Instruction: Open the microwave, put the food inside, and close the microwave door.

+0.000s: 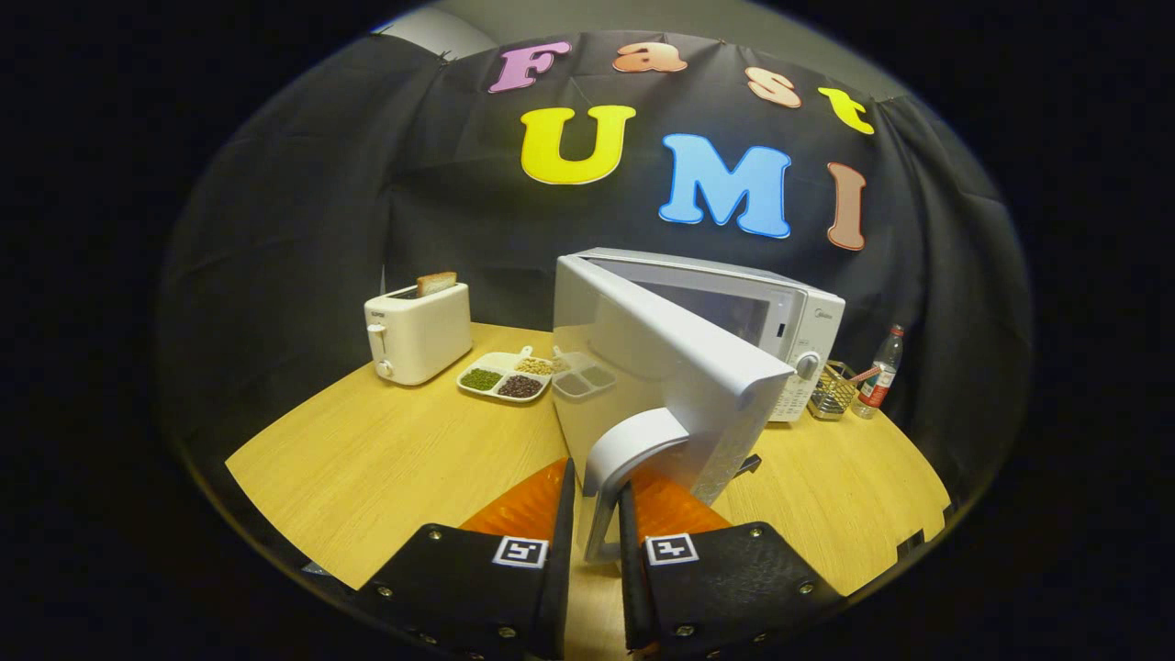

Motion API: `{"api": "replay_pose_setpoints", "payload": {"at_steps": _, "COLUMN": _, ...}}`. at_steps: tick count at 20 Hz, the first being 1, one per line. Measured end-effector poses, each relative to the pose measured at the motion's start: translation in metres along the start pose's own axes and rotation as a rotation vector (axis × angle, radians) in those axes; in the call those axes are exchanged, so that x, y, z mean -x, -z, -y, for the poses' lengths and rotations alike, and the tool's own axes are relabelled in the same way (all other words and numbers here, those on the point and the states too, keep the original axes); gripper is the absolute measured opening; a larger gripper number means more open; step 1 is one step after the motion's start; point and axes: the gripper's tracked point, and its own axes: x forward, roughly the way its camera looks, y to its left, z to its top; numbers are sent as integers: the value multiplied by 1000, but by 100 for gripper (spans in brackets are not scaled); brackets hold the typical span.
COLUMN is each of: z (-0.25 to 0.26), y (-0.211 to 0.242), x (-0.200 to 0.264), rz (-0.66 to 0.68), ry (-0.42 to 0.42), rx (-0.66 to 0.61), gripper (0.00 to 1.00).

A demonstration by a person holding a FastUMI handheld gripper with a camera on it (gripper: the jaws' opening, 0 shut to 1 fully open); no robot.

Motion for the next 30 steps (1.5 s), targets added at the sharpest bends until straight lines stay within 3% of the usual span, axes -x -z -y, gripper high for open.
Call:
{"api": "replay_pose_setpoints", "payload": {"at_steps": 7, "z": -39, "y": 1, "x": 14, "rz": -16, "ry": -54, "rx": 3, "gripper": 29}}
{"api": "replay_pose_setpoints", "payload": {"at_steps": 10, "z": -54, "y": 1, "x": 26, "rz": -19, "ry": -127, "rx": 3, "gripper": 31}}
{"api": "replay_pose_setpoints", "payload": {"at_steps": 11, "z": -65, "y": -2, "x": 34, "rz": -10, "ry": -186, "rx": -15, "gripper": 31}}
{"api": "replay_pose_setpoints", "payload": {"at_steps": 12, "z": -72, "y": -7, "x": 41, "rz": 3, "ry": -223, "rx": -22, "gripper": 45}}
{"api": "replay_pose_setpoints", "payload": {"at_steps": 17, "z": -85, "y": -29, "x": 74, "rz": 60, "ry": -392, "rx": -57, "gripper": 62}}
{"api": "replay_pose_setpoints", "payload": {"at_steps": 18, "z": -83, "y": -35, "x": 82, "rz": 79, "ry": -414, "rx": -65, "gripper": 75}}
{"api": "replay_pose_setpoints", "payload": {"at_steps": 20, "z": -68, "y": -42, "x": 93, "rz": 112, "ry": -408, "rx": -61, "gripper": 90}}
{"api": "replay_pose_setpoints", "payload": {"at_steps": 25, "z": -5, "y": -58, "x": 104, "rz": 188, "ry": -312, "rx": -96, "gripper": 90}}
{"api": "replay_pose_setpoints", "payload": {"at_steps": 30, "z": 66, "y": -38, "x": 85, "rz": 134, "ry": -160, "rx": -132, "gripper": 90}}
